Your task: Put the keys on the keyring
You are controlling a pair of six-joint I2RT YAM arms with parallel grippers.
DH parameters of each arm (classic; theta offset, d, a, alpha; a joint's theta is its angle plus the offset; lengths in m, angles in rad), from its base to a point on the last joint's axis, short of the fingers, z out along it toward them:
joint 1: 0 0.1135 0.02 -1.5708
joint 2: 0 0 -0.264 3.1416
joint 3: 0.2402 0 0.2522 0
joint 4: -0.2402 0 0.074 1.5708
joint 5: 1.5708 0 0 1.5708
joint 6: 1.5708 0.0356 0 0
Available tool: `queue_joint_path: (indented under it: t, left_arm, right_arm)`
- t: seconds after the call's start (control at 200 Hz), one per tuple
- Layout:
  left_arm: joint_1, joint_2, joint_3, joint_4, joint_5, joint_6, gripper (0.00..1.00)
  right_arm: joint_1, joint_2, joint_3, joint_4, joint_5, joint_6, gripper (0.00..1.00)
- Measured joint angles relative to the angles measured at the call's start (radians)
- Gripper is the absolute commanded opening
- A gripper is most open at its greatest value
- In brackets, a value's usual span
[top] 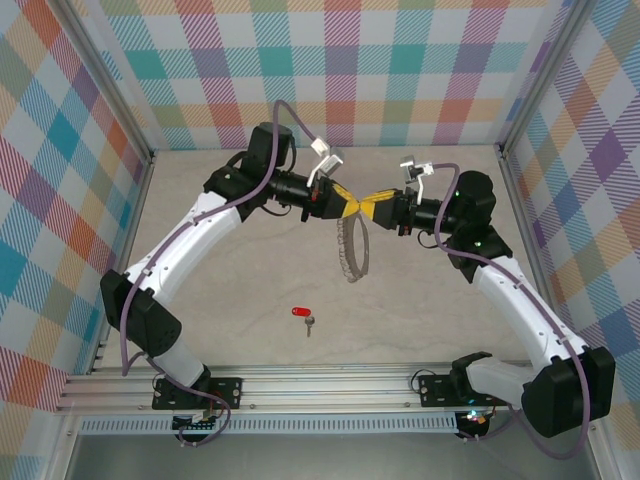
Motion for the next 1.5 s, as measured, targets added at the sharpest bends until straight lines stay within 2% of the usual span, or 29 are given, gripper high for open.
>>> queue_joint_path:
  t: [0.175,0.34,0.435,0.485,0.555,0.735,0.78,0.985,1.12,1.195,1.37,1.5]
  left_arm:
    - [0.0,0.016,0.014,-0.008,0.011,0.011,0.0]
    - [0.001,0.021,0.017,-0.01,0.015,0.015,0.0]
    - [0.002,0.021,0.021,-0.013,0.017,0.014,0.0]
    - [0.002,0.022,0.023,-0.016,0.017,0.014,0.0]
    - [0.001,0.023,0.027,-0.017,0.017,0.014,0.0]
    - [0.002,0.027,0.03,-0.024,0.016,0.014,0.0]
    - [0.002,0.028,0.03,-0.023,0.016,0.014,0.0]
    - [0.002,0.028,0.032,-0.023,0.014,0.009,0.0]
    - [0.001,0.028,0.031,-0.004,-0.019,-0.026,0.29]
    - [0.002,0.019,0.016,0.047,-0.039,-0.047,0.36]
    - [0.022,-0.045,-0.097,0.182,-0.095,-0.138,0.4]
    - [0.036,-0.093,-0.178,0.286,-0.148,-0.214,0.35]
  right_arm:
    - [-0.001,0.006,0.0,0.005,-0.008,0.002,0.17]
    - [-0.002,0.006,0.0,0.02,-0.027,0.003,0.0]
    - [-0.004,0.006,0.0,0.023,-0.035,0.005,0.0]
    - [-0.005,0.007,0.0,0.026,-0.037,0.005,0.09]
    - [-0.005,0.01,0.0,0.033,-0.042,0.004,0.12]
    - [-0.006,0.018,0.0,0.038,-0.049,0.004,0.08]
    - [-0.006,0.018,0.0,0.039,-0.051,0.004,0.0]
    - [-0.008,0.018,-0.01,0.061,-0.049,0.004,0.0]
    - [-0.007,0.004,-0.055,0.112,-0.005,0.01,0.0]
    - [-0.007,-0.003,-0.08,0.122,0.023,0.021,0.0]
    - [-0.007,-0.003,-0.096,0.164,0.075,0.046,0.0]
    - [-0.007,-0.011,-0.109,0.235,0.114,0.082,0.0]
